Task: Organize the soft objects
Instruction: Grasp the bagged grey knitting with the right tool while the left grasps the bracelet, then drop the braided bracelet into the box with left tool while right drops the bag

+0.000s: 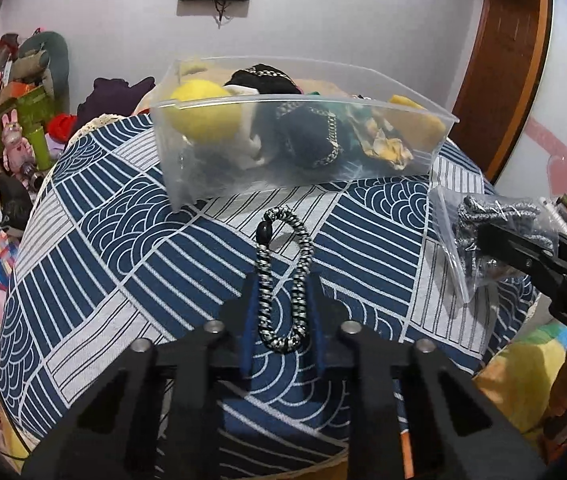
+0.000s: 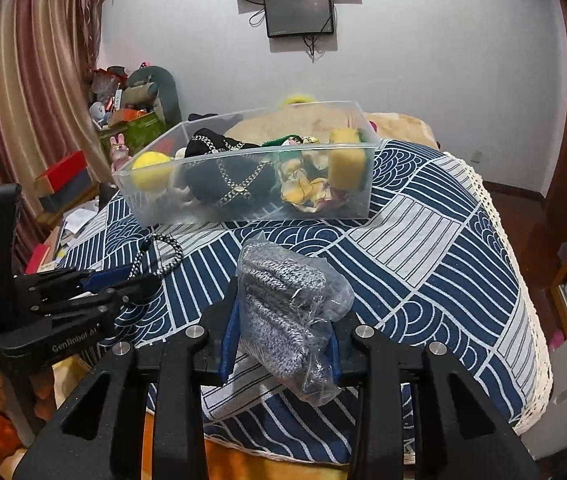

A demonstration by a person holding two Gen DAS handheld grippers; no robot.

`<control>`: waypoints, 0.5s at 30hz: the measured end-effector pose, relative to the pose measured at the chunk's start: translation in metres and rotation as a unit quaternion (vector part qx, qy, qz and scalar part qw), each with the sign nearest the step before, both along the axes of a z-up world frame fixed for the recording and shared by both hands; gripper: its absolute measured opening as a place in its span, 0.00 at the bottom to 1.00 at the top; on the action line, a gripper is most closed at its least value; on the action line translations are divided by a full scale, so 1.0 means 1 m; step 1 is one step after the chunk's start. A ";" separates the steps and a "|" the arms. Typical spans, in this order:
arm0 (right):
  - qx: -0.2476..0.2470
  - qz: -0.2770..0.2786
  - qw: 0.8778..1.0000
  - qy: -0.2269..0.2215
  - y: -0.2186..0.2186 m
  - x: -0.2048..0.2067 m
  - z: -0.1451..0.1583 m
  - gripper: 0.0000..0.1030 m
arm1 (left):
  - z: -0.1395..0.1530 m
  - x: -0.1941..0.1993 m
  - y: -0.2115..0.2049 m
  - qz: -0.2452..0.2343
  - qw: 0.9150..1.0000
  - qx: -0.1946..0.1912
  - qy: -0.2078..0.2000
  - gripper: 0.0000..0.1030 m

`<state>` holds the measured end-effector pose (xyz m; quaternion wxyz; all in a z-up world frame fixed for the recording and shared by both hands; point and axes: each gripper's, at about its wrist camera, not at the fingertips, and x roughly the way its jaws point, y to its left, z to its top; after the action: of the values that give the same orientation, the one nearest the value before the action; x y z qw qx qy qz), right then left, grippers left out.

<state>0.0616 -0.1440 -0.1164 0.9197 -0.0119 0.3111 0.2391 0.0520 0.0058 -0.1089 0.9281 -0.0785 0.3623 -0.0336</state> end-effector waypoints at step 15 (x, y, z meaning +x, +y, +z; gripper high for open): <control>0.008 -0.007 0.999 -0.040 0.001 0.008 0.030 0.31 | 0.053 -0.019 0.003 -0.003 0.997 0.012 -0.080 0.12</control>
<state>0.0694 -0.1430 -0.0861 0.9331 -0.0121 0.2723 0.2346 0.0330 0.0086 -0.0559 0.9548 -0.0631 0.2878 -0.0382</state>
